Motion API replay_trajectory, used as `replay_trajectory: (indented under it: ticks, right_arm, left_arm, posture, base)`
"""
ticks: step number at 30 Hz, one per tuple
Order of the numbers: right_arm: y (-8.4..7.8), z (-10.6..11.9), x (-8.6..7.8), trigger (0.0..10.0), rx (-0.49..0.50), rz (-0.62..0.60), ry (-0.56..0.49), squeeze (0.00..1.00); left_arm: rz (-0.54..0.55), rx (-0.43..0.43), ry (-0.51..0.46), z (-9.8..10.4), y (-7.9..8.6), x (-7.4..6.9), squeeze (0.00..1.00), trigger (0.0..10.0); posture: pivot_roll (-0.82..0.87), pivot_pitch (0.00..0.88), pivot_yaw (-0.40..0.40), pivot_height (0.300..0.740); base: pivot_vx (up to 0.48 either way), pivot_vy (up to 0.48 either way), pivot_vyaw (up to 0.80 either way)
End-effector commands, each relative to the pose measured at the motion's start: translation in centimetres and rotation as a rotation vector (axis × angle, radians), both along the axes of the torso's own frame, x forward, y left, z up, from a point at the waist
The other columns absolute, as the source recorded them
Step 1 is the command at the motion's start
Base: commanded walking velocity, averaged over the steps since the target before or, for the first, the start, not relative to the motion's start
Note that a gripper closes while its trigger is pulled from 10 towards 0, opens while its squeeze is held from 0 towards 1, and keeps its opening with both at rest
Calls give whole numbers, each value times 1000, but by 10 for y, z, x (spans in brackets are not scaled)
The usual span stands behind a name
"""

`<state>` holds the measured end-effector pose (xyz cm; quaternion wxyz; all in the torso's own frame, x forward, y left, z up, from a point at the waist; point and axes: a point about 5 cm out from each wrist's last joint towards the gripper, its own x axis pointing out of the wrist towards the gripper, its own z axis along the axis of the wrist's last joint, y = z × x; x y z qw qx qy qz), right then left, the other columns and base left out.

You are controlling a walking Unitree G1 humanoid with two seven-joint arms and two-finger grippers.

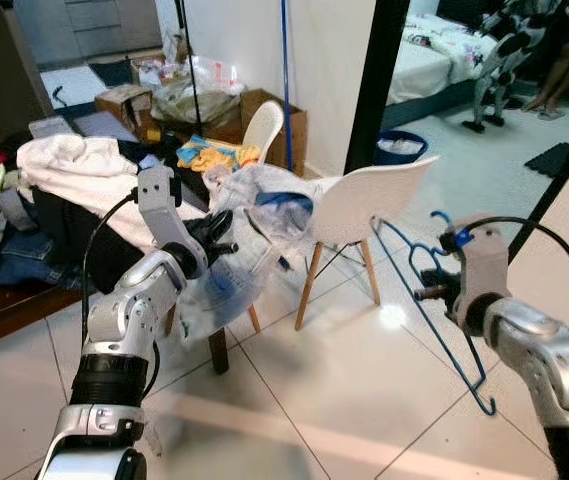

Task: Hang hanger

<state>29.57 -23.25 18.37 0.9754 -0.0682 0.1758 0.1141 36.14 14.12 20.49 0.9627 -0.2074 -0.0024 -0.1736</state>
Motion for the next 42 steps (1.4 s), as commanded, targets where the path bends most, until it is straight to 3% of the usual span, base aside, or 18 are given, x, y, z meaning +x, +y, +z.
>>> replay_trajectory:
  ticks: [1,2,3,5,6,13,18,21,27,34,42]
  right_arm:
    - [6,10,-7,10000,49,90,-7,0]
    - [6,21,-18,10000,80,185,-18,0]
    - [6,21,-18,10000,80,185,-18,0]
    - [5,34,-33,10000,102,303,-31,0]
    - [0,46,-49,10000,112,404,-59,0]
    - [-2,58,-69,10000,88,537,-81,0]
    - [1,69,-67,10000,117,532,-132,0]
    - [14,69,-63,10000,157,554,-137,0]
    - [22,67,-57,10000,195,550,-136,0]
    - [32,65,-35,10000,277,430,-149,0]
    - [34,59,-23,10000,322,320,-128,0]
  left_arm:
    - [16,-15,-75,13,1,1,0,10000]
    - [36,-4,-91,15,4,2,0,10000]
    - [36,-4,-91,15,4,2,0,10000]
    - [63,3,-104,17,7,4,0,10000]
    - [71,24,-114,18,7,5,0,10000]
    - [73,39,-124,19,5,6,0,10000]
    - [53,38,-136,20,0,6,0,10000]
    - [33,36,-144,20,-7,5,0,10000]
    - [19,33,-152,20,-13,4,0,10000]
    - [-31,14,-173,24,-27,0,0,10000]
    - [-84,-16,-209,30,-42,-7,0,10000]
  posture:
    - [-44,61,-3,740]
    - [-47,62,-5,740]
    - [-47,62,-5,740]
    - [-51,65,-7,740]
    - [-54,66,-6,740]
    - [-55,68,-3,740]
    - [-56,68,2,740]
    - [-54,68,2,740]
    - [-53,67,2,740]
    - [-53,62,-2,740]
    - [-53,59,-4,740]
  base:
    - [0,0,0]
    - [0,0,0]
    - [0,0,0]
    - [0,0,0]
    - [0,0,0]
    - [0,0,0]
    - [0,0,0]
    - [0,0,0]
    - [0,0,0]
    - [0,0,0]
    - [0,0,0]
